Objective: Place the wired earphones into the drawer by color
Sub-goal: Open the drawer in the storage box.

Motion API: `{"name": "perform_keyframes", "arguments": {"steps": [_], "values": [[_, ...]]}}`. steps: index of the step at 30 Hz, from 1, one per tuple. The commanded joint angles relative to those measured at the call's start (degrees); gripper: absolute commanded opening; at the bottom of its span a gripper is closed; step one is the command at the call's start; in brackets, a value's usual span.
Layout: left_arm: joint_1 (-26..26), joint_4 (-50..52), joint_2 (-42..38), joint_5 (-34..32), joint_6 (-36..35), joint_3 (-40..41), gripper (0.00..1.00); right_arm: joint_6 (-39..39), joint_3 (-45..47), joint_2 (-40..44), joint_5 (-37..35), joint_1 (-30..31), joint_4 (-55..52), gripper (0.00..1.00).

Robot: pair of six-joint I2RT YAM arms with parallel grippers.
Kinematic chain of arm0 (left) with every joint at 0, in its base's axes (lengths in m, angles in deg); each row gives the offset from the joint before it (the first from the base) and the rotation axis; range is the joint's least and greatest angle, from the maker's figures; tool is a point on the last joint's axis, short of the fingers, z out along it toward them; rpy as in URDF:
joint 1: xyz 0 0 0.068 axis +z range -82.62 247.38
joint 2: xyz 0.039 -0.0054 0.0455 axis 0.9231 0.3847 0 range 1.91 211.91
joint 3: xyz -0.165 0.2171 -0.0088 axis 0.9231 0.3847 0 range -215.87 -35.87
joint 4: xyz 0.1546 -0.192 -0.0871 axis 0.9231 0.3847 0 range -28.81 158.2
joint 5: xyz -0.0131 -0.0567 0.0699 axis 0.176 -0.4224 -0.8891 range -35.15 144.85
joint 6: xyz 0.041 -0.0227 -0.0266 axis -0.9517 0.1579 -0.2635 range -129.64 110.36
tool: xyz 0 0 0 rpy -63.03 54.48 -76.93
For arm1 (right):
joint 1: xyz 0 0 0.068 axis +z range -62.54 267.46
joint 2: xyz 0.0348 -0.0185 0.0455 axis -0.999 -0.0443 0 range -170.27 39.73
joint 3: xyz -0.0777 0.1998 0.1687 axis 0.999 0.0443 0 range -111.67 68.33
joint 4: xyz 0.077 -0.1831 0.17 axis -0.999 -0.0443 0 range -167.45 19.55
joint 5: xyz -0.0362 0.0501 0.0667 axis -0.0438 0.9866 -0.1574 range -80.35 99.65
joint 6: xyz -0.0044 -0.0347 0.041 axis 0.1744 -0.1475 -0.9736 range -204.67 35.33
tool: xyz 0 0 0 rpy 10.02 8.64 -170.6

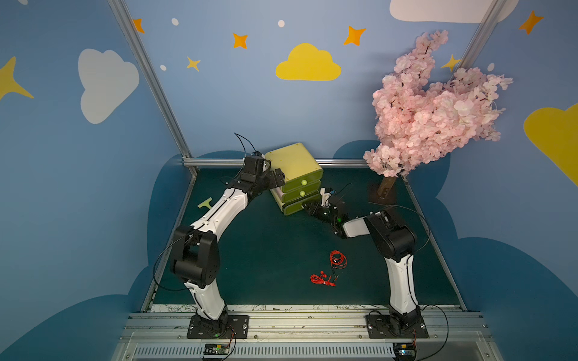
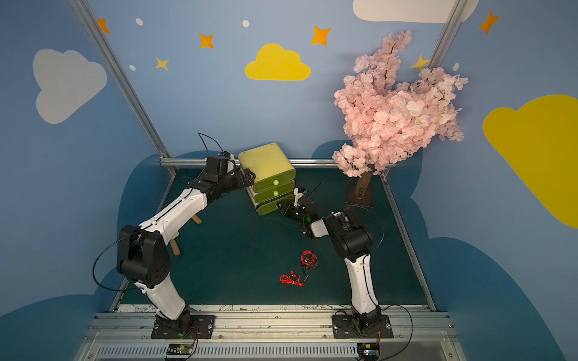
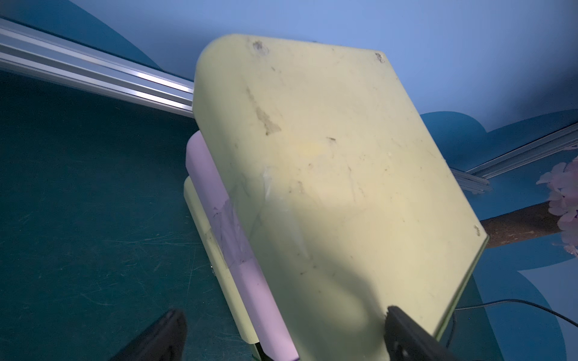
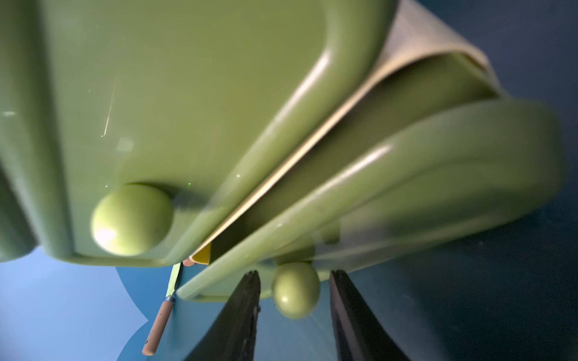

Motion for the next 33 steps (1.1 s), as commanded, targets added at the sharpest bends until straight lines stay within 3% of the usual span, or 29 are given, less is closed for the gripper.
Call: {"name": "perform_keyframes", "arguments": {"steps": [1,7,16,33], "values": [[0.37,2.92,-0.64,-0.42,-0.43,1.18,1.0,-0.41,-1.44,-1.18,0.08,0.34,0.02,0.42],[0.36,2.95,-0.62,-0.33,-0.34,1.27,1.0,-0.58,-2.14,-1.81,0.22,0.51,0.02,0.41],[0.37,2.93,-0.55,-0.5,-0.25,1.27,1.0,-1.03,-2.53,-1.98,0.83,0.61,0.36,0.31],[0.45,3.0,-0.65,-0.68,-0.18,1.31,1.0,0.21,5.74,5.3,1.44,-0.44,1.65,0.26]]}}
